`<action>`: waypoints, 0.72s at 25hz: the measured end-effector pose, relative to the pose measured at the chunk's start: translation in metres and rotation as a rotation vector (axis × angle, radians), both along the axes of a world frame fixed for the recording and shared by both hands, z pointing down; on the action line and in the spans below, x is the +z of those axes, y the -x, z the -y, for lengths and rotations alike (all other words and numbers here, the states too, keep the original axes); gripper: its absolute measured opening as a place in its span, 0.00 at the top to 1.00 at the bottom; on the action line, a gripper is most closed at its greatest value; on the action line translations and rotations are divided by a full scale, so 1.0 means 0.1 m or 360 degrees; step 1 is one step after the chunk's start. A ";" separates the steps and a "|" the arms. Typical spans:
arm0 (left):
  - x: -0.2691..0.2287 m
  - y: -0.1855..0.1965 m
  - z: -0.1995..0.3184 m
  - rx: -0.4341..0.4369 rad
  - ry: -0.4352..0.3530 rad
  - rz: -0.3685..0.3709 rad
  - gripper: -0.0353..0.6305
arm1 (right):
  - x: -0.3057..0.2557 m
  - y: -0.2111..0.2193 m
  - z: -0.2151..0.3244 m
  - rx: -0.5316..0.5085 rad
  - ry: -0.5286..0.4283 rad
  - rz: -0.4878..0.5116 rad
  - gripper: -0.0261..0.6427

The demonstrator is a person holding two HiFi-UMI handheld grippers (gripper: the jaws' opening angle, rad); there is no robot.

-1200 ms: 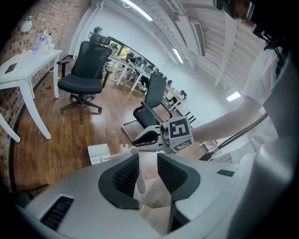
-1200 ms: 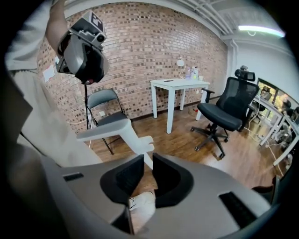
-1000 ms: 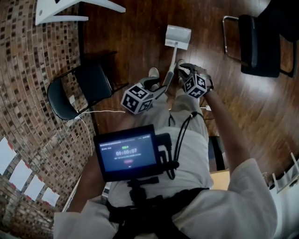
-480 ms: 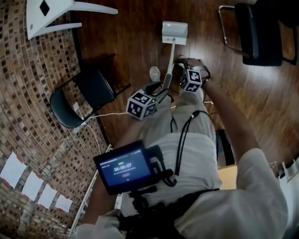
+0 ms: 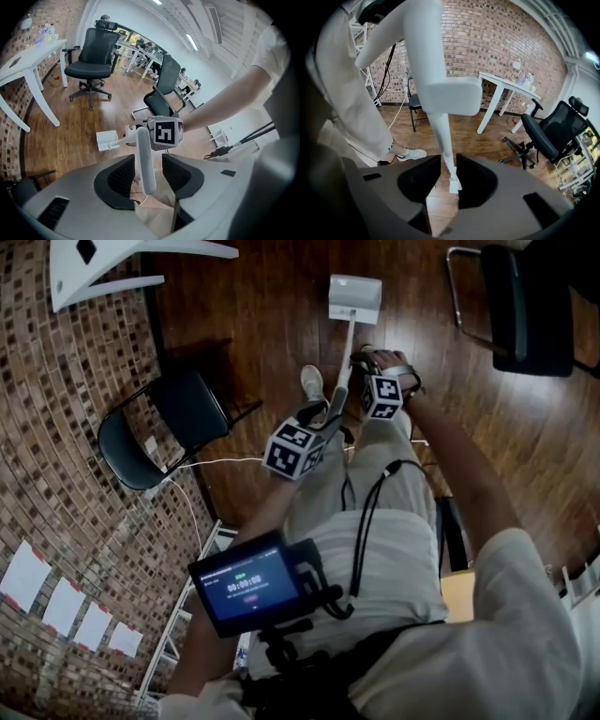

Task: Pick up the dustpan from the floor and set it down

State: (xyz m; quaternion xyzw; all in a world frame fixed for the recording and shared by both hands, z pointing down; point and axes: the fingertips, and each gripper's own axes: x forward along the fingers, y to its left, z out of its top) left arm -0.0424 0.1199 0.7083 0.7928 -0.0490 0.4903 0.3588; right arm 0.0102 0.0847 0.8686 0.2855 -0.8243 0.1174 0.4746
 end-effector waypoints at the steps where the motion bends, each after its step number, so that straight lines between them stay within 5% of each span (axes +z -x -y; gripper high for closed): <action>1: 0.02 0.00 0.01 -0.0006 -0.0003 0.0005 0.67 | 0.03 0.01 0.01 -0.0011 -0.0002 -0.0002 0.76; 18: 0.00 0.01 0.00 -0.0055 0.0004 -0.0006 0.67 | 0.22 0.15 0.08 -0.0202 -0.0083 -0.0096 0.76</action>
